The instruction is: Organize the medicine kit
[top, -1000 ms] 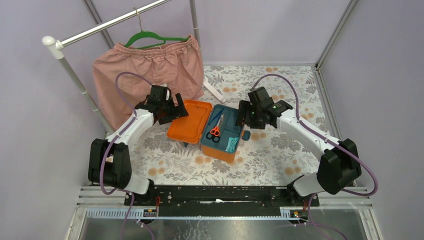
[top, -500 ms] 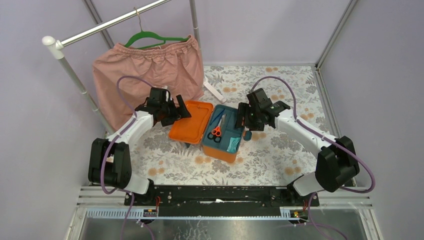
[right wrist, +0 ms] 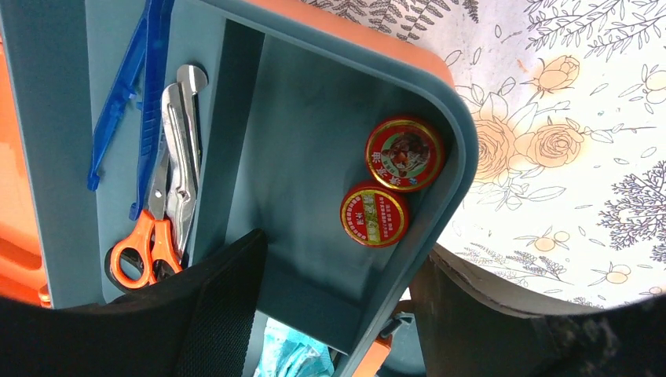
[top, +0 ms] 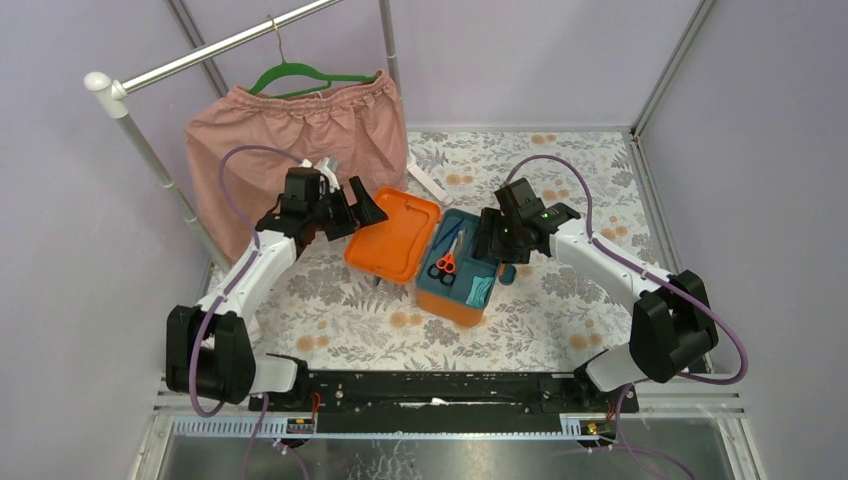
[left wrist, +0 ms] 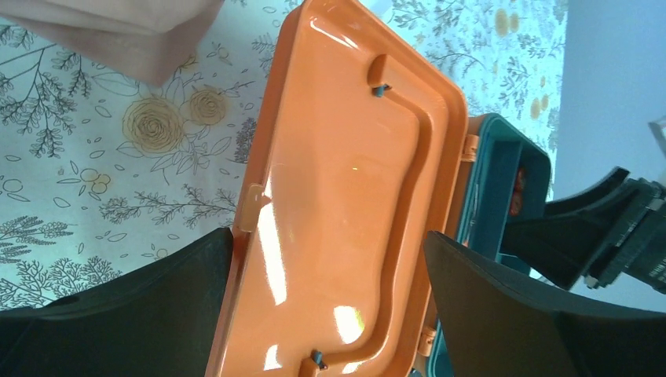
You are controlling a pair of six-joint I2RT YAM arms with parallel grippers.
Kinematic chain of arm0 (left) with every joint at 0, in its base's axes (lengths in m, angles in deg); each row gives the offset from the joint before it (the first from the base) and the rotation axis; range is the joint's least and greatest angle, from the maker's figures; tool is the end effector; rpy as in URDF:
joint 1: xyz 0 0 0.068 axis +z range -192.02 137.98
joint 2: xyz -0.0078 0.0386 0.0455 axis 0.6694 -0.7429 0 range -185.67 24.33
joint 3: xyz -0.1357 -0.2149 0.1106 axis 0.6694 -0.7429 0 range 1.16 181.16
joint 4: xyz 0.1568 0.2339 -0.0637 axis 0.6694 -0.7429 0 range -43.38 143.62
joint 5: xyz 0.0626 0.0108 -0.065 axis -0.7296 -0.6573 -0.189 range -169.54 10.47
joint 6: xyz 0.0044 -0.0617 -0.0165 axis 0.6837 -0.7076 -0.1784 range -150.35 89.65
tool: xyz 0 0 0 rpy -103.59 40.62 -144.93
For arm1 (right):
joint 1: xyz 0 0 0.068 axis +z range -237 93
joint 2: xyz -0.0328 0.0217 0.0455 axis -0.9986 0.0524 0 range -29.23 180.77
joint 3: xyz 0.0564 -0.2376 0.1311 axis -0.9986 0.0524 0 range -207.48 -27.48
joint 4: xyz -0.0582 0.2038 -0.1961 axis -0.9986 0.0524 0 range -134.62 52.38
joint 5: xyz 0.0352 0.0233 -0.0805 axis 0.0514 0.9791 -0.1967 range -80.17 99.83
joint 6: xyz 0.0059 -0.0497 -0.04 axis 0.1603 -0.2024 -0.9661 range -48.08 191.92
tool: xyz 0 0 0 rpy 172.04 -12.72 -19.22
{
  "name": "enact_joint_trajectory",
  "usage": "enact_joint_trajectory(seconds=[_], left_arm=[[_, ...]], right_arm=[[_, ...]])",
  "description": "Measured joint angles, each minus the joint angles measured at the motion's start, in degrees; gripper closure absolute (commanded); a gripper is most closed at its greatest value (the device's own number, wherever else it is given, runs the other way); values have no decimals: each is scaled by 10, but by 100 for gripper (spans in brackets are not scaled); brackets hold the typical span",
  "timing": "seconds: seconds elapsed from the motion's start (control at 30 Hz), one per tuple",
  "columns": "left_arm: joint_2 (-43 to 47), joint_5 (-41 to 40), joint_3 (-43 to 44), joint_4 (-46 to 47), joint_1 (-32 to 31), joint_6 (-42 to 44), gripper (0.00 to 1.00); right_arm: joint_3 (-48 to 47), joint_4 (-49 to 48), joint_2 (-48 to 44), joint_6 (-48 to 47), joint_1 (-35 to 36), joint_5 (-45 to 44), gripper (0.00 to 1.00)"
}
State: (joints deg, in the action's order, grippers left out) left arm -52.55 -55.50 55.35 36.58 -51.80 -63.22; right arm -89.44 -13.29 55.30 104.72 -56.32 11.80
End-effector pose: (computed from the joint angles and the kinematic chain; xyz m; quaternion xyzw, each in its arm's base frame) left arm 0.3185 -0.0754 0.2485 -0.0905 0.8852 -0.3267 0.3185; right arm 0.2942 0.1765 0.2311 0.0123 0.9506 0.1769 0.2548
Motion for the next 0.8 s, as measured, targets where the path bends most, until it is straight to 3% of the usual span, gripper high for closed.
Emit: enact_joint_trajectory(seconds=[0.37, 0.8], left_arm=[[37, 16, 16, 18, -4, -2, 2], [63, -3, 90, 99, -113, -39, 2]], right_arm=[[0, 1, 3, 1, -3, -4, 32], [0, 1, 3, 5, -7, -8, 33]])
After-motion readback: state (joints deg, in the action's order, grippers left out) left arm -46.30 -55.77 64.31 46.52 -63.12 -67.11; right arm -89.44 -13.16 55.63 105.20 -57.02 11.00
